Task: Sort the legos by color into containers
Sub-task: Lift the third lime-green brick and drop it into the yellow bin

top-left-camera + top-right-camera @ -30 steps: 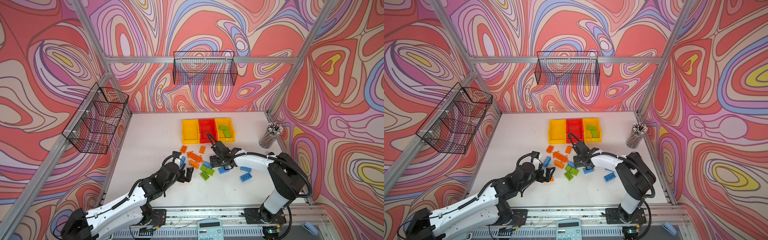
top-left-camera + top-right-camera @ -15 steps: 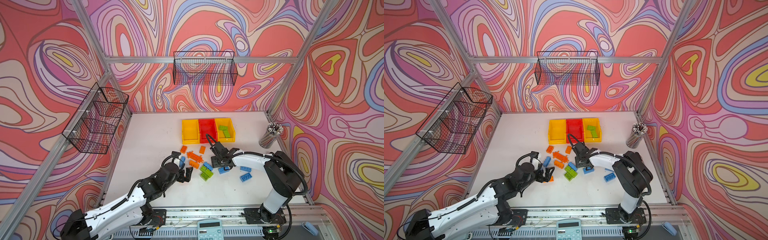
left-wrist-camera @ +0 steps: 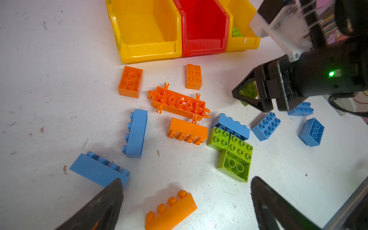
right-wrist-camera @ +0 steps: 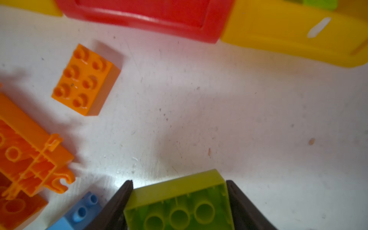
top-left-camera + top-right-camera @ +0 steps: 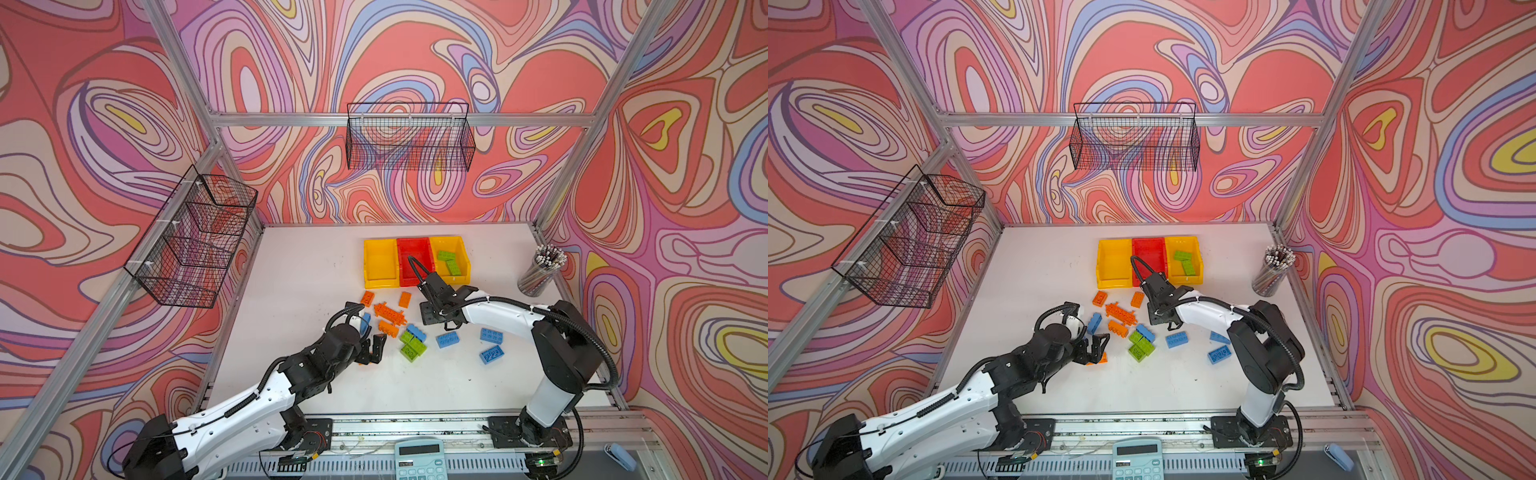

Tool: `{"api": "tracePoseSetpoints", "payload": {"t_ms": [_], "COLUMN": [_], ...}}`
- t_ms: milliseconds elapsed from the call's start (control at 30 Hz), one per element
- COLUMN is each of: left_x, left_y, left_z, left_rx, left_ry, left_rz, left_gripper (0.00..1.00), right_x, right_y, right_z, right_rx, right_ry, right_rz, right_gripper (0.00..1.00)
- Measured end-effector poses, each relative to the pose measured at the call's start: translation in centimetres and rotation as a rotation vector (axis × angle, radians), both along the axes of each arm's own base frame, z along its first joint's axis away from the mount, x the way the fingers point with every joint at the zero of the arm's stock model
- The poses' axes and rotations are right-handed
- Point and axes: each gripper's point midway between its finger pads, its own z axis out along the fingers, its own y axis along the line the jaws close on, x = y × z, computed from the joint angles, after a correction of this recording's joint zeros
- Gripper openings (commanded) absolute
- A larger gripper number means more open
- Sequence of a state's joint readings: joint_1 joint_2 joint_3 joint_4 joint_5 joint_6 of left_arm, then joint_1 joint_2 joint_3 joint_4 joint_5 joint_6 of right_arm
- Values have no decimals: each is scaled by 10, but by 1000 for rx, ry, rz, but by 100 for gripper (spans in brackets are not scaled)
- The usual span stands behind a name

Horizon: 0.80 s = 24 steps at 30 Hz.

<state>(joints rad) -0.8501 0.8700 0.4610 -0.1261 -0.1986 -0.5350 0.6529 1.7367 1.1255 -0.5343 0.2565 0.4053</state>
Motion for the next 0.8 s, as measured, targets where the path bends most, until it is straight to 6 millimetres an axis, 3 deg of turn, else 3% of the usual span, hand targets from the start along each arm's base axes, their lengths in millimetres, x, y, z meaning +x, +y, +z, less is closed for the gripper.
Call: {"api": "tracePoseSetpoints", "payload": {"t_ms": [133,267,333,467,633,733,800], "left_x": [4,15,19,27,34,37,38], "left_y": [-11,-28,-34,-41,-47,-47,-47], "left_z": [1,15,21,29,36,35,32], "left_rx": [1,-9,-11,3,20,35,46], "left_ry": [17,8,-3,-18,-40,-46,-42], "left_rz": [-24,-44,-52,-64,-68,-66,-63], "left_gripper": [100,100,100,100,100,100,100], "right_x": [40,87,110,144,172,184,193], "right_y": [-23,-54,-66,-80,-85,-84,-83], "right_z": [32,65,72,61,40,34,34], "right_rx": [20,45,54,58,62,69,75], "right_ry": [-73,-155,-183,-179,-149,-141,-146], "right_rz": [-67,-157,-192,-232,-244,-241,-237], "right_gripper": [48,48,48,50,53,62,73]}}
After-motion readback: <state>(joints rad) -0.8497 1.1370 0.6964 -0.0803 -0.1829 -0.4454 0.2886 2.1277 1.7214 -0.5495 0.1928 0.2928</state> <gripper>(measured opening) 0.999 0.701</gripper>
